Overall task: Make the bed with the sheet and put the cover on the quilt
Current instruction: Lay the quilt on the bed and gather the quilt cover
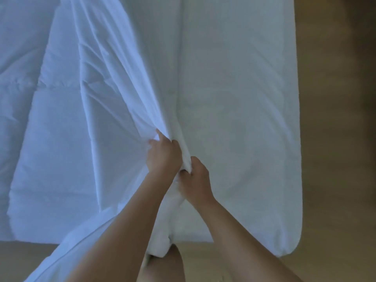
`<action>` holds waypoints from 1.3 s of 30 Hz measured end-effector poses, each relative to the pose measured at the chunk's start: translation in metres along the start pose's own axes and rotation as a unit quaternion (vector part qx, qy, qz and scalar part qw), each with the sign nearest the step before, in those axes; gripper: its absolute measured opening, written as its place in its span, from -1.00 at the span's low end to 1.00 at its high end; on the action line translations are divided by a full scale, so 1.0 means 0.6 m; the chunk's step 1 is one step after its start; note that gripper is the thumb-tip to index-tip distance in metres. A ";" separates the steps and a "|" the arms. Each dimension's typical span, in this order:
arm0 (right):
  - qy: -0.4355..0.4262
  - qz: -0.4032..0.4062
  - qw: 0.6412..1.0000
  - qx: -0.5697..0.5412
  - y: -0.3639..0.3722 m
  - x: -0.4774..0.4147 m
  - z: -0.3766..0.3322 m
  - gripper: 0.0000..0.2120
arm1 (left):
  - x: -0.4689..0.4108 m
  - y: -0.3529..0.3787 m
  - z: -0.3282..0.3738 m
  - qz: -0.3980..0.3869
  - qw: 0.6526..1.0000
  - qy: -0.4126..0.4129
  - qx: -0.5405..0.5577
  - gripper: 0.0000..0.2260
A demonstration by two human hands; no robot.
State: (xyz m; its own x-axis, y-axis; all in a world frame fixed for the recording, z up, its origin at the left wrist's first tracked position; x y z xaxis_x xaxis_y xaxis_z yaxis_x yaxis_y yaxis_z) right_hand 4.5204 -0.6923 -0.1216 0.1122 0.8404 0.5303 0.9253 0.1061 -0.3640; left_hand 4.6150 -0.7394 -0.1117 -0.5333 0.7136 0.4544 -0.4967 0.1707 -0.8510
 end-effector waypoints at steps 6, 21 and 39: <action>-0.065 -0.056 0.995 -0.053 -0.223 -0.026 0.079 -0.74 | 0.134 0.102 0.159 0.089 0.995 -0.007 0.047 -0.74; 0.124 -0.179 0.970 0.111 -0.746 -0.052 0.346 -0.75 | 0.453 0.464 0.514 -0.132 0.985 0.096 -0.050 -0.71; 0.078 -0.218 0.879 0.416 -0.912 -0.381 0.150 -0.79 | 0.265 0.403 0.587 -0.292 0.952 -0.078 0.057 -0.62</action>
State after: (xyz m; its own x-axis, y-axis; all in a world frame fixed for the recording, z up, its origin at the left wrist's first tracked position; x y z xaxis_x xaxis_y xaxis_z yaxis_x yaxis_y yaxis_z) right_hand 3.9557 -0.8949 -0.1126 -0.0798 0.5474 0.8330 0.3141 0.8069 -0.5002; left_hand 4.1689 -0.8243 -0.1526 -0.2344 0.4089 0.8820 -0.8052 0.4266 -0.4118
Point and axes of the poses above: each hand's wrist, its own x-axis away from the middle knuckle, its own y-axis out of the palm, z = x × y, the point moved 3 cm from there along -x, towards the middle knuckle, and after that the axes turned 9 degrees about z, right-handed, at the moved point
